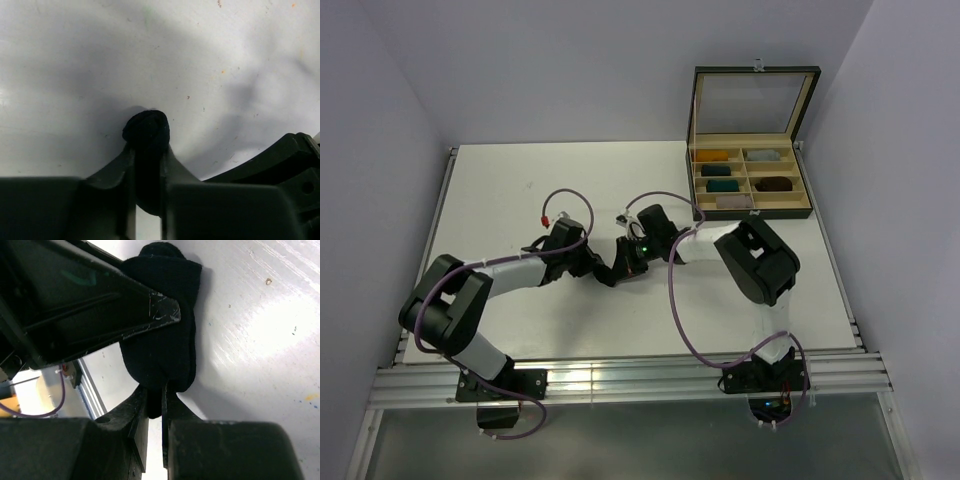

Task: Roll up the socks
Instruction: Roll the sock at the center of the board, then pick up the sock at the center of the board.

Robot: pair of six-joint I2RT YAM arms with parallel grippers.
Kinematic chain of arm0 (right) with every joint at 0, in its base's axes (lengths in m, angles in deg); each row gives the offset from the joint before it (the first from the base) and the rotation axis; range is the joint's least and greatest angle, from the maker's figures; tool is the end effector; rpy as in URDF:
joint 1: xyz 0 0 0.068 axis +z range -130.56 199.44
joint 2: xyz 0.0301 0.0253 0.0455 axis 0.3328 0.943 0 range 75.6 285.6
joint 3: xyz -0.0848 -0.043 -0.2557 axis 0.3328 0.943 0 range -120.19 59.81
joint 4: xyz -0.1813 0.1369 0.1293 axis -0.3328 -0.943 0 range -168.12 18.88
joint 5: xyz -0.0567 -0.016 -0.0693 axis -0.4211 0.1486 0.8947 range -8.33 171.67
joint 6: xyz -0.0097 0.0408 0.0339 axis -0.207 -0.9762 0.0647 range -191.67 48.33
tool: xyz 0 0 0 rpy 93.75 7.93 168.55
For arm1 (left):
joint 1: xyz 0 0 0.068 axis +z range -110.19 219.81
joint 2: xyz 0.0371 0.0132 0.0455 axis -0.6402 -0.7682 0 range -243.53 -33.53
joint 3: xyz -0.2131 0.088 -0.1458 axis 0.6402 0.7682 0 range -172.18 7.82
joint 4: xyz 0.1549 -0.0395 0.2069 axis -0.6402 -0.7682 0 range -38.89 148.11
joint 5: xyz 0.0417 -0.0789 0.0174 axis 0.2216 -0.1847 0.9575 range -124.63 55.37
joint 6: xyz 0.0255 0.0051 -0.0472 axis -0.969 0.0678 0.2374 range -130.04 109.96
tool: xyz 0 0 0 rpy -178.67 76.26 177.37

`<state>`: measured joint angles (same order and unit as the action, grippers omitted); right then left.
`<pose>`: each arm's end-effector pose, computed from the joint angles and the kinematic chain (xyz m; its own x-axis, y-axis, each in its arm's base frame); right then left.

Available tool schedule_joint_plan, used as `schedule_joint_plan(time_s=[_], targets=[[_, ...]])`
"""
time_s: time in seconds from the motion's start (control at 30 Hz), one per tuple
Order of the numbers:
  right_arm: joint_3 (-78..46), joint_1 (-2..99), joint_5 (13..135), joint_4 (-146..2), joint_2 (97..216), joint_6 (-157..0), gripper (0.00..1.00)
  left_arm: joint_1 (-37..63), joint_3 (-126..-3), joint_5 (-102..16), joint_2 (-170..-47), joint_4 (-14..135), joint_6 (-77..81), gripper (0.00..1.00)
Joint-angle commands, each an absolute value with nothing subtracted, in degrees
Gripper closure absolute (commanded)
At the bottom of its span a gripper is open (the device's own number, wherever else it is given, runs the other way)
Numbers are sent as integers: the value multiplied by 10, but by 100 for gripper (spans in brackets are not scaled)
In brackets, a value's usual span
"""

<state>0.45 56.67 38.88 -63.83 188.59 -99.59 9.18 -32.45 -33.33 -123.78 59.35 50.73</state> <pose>0.2926 0.2526 0.1223 -0.8918 -0.2461 -0.3797 -0.4524 0.4707 0.7575 0.2559 -0.1506 0.1460 -0.7492 -0.5704 -0.3368 -0.3222 0.7581 -0.5670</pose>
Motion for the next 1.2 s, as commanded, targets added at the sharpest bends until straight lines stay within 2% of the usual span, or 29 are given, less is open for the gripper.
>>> schedule_joint_plan(time_s=[0.0,0.03,0.07,0.13,0.2,0.43,0.57,0.8,1.17], targets=[[21,566,459,-675,1857,-973,91,91,-324,-329,-1259,548,487,92],[26,567,469,-675,1845,-967,87,91,-326,-330,-1260,546,483,97],[28,571,481,-676,1817,-953,77,91,-334,-330,-1259,536,481,100],[32,577,516,-691,1791,-936,68,91,-344,-330,-1260,524,467,100],[35,592,577,-701,1754,-908,54,91,-359,-328,-1262,499,454,100],[54,680,803,-685,1675,-805,37,91,-400,-334,-1276,439,426,100],[53,744,925,-664,1680,-755,33,92,-416,-341,-1290,424,420,100],[45,819,1032,-609,1739,-704,29,91,-425,-352,-1300,417,415,100],[29,840,1069,-563,1824,-687,29,91,-425,-373,-1309,420,416,100]])
